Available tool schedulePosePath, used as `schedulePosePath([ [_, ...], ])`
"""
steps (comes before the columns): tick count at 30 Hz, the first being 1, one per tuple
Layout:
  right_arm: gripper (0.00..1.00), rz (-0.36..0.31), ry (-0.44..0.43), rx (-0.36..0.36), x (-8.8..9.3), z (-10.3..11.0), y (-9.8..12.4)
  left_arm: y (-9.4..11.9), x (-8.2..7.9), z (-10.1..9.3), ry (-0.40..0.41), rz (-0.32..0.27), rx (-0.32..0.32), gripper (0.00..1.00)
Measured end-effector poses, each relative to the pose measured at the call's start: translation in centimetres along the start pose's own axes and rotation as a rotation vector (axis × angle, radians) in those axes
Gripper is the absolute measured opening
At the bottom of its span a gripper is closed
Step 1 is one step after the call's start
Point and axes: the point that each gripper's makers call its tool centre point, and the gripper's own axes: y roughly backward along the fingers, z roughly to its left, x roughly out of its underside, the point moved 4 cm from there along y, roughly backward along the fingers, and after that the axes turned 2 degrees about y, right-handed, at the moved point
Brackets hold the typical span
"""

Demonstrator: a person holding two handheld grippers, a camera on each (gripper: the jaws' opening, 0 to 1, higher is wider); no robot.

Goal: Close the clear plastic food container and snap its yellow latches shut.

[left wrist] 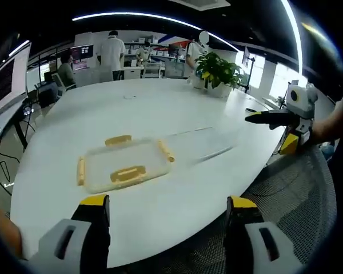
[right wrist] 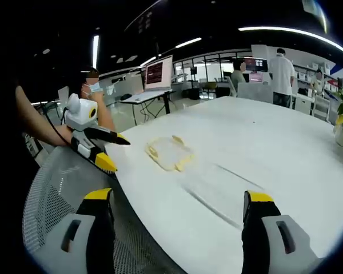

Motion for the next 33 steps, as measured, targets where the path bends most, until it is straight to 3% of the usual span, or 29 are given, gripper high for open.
schedulePosePath([
  [6,0.94,0.012,-0.027,0.015,0.3,-0.4,0.1,0.1,0.0,0.4,-0.031,0.014,-0.04,0.79],
  [8,0.94,0.009,-0.021,0.014,0.3,-0.3,0.0,0.2,-0.3,0.2,-0.004,-0.01,-0.022,0.8],
  [16,0.94,0.01,-0.008,0.005,0.2,0.0,0.0,0.1,0.1,-0.2,-0.022,0.016,0.006,0.79],
  [17,0.94,0.017,0.037,-0.003,0.2,0.2,0.0,0.0,0.1,-0.2,-0.016,0.017,0.008,0.79],
  [19,0.94,0.037,0.047,-0.017,0.3,0.5,-0.2,0.0,-0.2,-0.3,-0.013,0.017,0.017,0.8],
  [26,0.87,0.056,0.144,-0.055,-0.4,2.0,0.0,0.7,-0.9,-0.5,-0.028,-0.002,0.048,0.78],
  [29,0.88,0.056,0.134,-0.06,-0.7,2.5,0.3,1.2,-1.2,-0.7,-0.031,-0.012,0.067,0.78],
  [33,0.88,0.026,0.109,-0.019,-2.5,2.9,0.4,1.8,-1.9,-0.9,-0.052,-0.044,0.092,0.77],
])
